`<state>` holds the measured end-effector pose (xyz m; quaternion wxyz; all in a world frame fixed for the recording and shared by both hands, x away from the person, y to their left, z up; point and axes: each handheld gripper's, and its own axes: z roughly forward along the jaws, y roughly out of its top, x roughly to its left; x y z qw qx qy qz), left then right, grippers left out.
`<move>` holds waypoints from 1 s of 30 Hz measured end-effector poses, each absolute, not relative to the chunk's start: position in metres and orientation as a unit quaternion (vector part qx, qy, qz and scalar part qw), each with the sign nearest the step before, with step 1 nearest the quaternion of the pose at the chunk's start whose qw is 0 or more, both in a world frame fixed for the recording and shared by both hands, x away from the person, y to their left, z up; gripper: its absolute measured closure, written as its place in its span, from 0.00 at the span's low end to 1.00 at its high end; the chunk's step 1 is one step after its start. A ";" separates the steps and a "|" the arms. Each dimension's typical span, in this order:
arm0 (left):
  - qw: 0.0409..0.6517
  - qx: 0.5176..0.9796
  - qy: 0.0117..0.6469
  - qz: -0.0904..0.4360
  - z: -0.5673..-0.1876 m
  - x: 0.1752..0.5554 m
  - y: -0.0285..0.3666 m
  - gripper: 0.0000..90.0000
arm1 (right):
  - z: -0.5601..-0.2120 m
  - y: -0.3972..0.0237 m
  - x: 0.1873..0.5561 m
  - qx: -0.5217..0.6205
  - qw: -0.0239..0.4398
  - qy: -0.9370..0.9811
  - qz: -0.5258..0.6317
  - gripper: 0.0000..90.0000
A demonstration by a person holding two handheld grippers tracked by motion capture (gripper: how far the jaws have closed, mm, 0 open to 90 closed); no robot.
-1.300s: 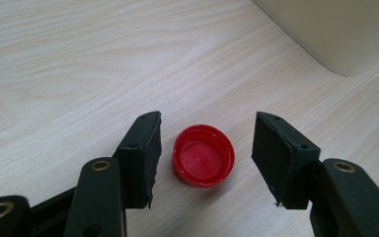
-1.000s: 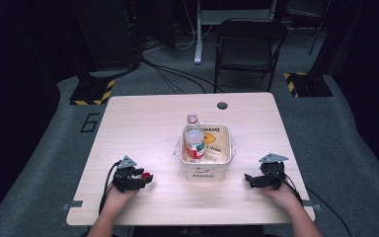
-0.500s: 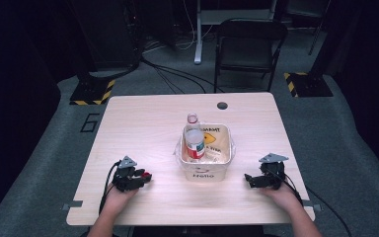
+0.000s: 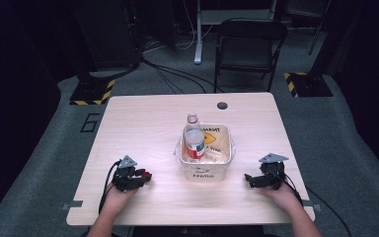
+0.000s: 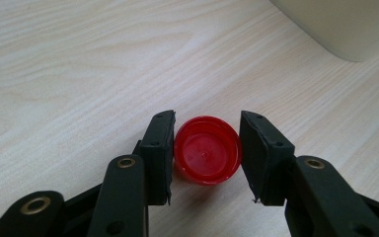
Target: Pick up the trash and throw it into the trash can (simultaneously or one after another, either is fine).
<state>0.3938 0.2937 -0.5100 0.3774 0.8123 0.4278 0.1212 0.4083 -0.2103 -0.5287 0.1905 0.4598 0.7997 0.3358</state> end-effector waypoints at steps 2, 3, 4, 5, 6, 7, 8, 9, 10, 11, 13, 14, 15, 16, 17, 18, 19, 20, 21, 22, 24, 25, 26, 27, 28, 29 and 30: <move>0.377 0.813 0.426 0.122 -0.507 0.393 0.294 0.65 | -0.529 -0.210 0.408 0.460 0.190 0.799 0.336 0.00; 0.378 0.812 0.428 0.119 -0.506 0.393 0.294 0.65 | -0.529 -0.210 0.408 0.460 0.190 0.800 0.336 0.00; 0.379 0.811 0.428 0.123 -0.505 0.393 0.294 0.65 | -0.529 -0.210 0.408 0.460 0.191 0.800 0.336 0.00; 0.377 0.813 0.427 0.120 -0.504 0.393 0.295 0.65 | -0.529 -0.210 0.408 0.460 0.190 0.800 0.336 0.00; 0.380 0.810 0.429 0.121 -0.503 0.393 0.295 0.65 | -0.529 -0.210 0.408 0.460 0.190 0.800 0.336 0.00; 0.378 0.812 0.427 0.120 -0.502 0.393 0.295 0.65 | -0.529 -0.210 0.408 0.460 0.191 0.800 0.336 0.00; 0.378 0.809 0.434 0.119 -0.500 0.393 0.295 0.65 | -0.529 -0.210 0.408 0.460 0.190 0.800 0.336 0.00; 0.379 0.808 0.436 0.118 -0.499 0.394 0.295 0.65 | -0.529 -0.210 0.408 0.460 0.190 0.800 0.336 0.00; 0.381 0.808 0.435 0.116 -0.497 0.394 0.296 0.65 | -0.529 -0.210 0.408 0.460 0.190 0.800 0.336 0.00; 0.381 0.807 0.435 0.117 -0.495 0.394 0.296 0.65 | -0.529 -0.210 0.408 0.460 0.190 0.800 0.336 0.00; 0.382 0.807 0.433 0.119 -0.490 0.395 0.295 0.65 | -0.529 -0.210 0.408 0.460 0.190 0.800 0.336 0.00; 0.385 0.806 0.433 0.121 -0.488 0.395 0.294 0.65 | -0.529 -0.210 0.408 0.460 0.190 0.800 0.336 0.00; 0.386 0.806 0.432 0.120 -0.486 0.395 0.294 0.65 | -0.529 -0.210 0.408 0.460 0.190 0.800 0.336 0.00; 0.387 0.806 0.431 0.121 -0.483 0.395 0.293 0.65 | -0.529 -0.210 0.408 0.460 0.190 0.800 0.336 0.00; 0.387 0.807 0.429 0.122 -0.481 0.395 0.293 0.65 | -0.529 -0.210 0.408 0.460 0.190 0.800 0.336 0.00; 0.387 0.807 0.428 0.122 -0.478 0.395 0.292 0.65 | -0.529 -0.210 0.408 0.460 0.190 0.799 0.336 0.00; 0.387 0.808 0.427 0.124 -0.477 0.395 0.292 0.65 | -0.529 -0.210 0.408 0.460 0.190 0.800 0.336 0.00; 0.387 0.807 0.429 0.123 -0.474 0.395 0.291 0.65 | -0.529 -0.210 0.408 0.460 0.190 0.800 0.336 0.00; 0.386 0.807 0.430 0.123 -0.473 0.395 0.291 0.65 | -0.529 -0.210 0.408 0.460 0.190 0.800 0.336 0.00; 0.389 0.806 0.429 0.123 -0.472 0.396 0.290 0.65 | -0.529 -0.210 0.408 0.460 0.190 0.800 0.336 0.00; 0.390 0.808 0.425 0.124 -0.469 0.396 0.289 0.65 | -0.529 -0.210 0.408 0.460 0.190 0.800 0.336 0.00; 0.390 0.808 0.425 0.123 -0.467 0.396 0.289 0.65 | -0.529 -0.210 0.408 0.460 0.190 0.800 0.336 0.00; 0.390 0.809 0.423 0.124 -0.466 0.396 0.288 0.65 | -0.529 -0.210 0.408 0.460 0.190 0.800 0.336 0.00; 0.391 0.808 0.423 0.124 -0.465 0.396 0.287 0.65 | -0.529 -0.210 0.408 0.460 0.190 0.800 0.336 0.00; 0.388 0.810 0.422 0.123 -0.464 0.397 0.287 0.65 | -0.529 -0.210 0.408 0.460 0.190 0.800 0.336 0.00; 0.389 0.810 0.421 0.125 -0.463 0.397 0.286 0.65 | -0.529 -0.210 0.408 0.460 0.190 0.800 0.336 0.00; 0.387 0.812 0.419 0.125 -0.461 0.397 0.286 0.65 | -0.529 -0.210 0.408 0.460 0.190 0.800 0.336 0.00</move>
